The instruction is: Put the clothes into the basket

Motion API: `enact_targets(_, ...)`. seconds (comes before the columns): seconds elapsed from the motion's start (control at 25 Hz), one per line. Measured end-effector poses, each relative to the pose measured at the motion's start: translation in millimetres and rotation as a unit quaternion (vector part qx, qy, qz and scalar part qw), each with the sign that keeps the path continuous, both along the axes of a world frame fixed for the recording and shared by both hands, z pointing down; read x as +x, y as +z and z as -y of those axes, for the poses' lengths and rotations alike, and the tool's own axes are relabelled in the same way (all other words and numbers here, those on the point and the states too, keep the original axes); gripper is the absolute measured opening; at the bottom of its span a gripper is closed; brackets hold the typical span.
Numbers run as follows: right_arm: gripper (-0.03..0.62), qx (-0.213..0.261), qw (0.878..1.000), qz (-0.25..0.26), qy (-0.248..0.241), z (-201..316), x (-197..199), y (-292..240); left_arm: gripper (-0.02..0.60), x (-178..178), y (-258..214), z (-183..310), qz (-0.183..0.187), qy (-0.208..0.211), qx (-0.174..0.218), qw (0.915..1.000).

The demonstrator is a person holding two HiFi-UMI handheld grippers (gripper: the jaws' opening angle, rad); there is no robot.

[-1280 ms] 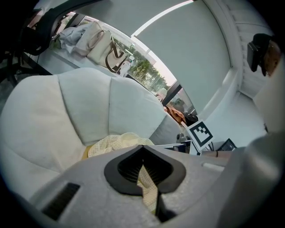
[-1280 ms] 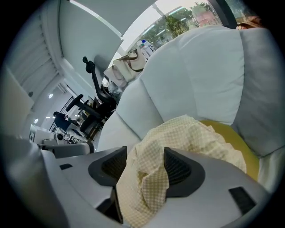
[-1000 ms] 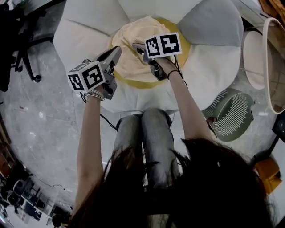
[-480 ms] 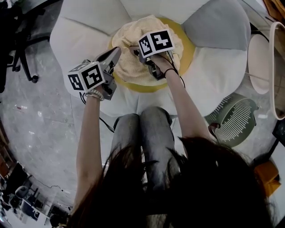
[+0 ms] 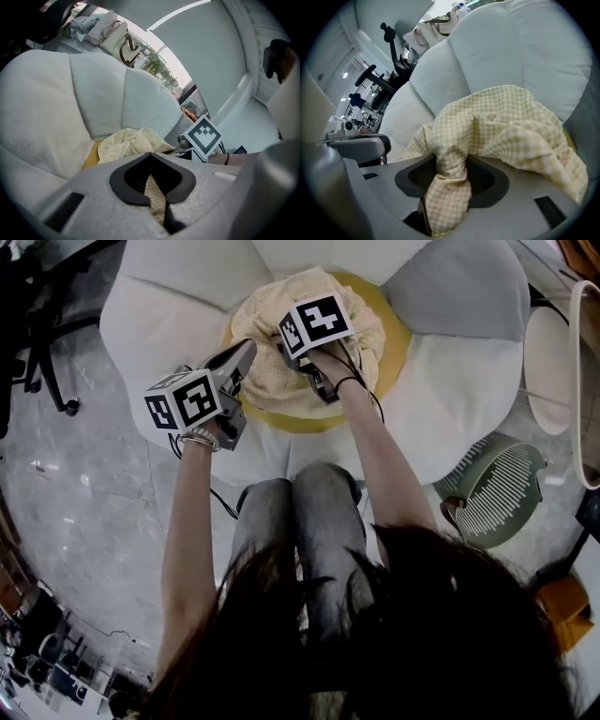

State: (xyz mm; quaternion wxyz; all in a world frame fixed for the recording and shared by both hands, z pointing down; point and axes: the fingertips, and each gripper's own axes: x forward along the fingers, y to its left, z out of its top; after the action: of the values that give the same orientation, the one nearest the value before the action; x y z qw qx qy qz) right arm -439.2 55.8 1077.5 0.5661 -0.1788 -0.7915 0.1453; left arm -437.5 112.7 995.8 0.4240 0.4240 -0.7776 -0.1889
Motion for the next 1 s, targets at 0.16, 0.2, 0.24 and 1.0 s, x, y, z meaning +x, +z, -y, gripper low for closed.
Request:
enact_targets(0.16,0.134,0.023,0.999,0.0,-0.029,-2,1,2,0.011,-1,2,3,0.001,0.001,-0.001,1.0)
enact_targets(0.2,0.11,0.028,0.999,0.0,-0.036,-3,1,2,0.011,-1,2,4,0.002,0.002,-0.002,1.0)
enact_targets(0.24,0.09,0.031,0.999,0.0,-0.042,-5,1,2,0.011,0,1,3,0.002,0.002,-0.003,1.0)
enact_targets(1.0,0.051,-0.048,0.997,0.033,0.043,4,8,-69,0.011,15,-54,-2,0.003,-0.016,-0.003,0.9999)
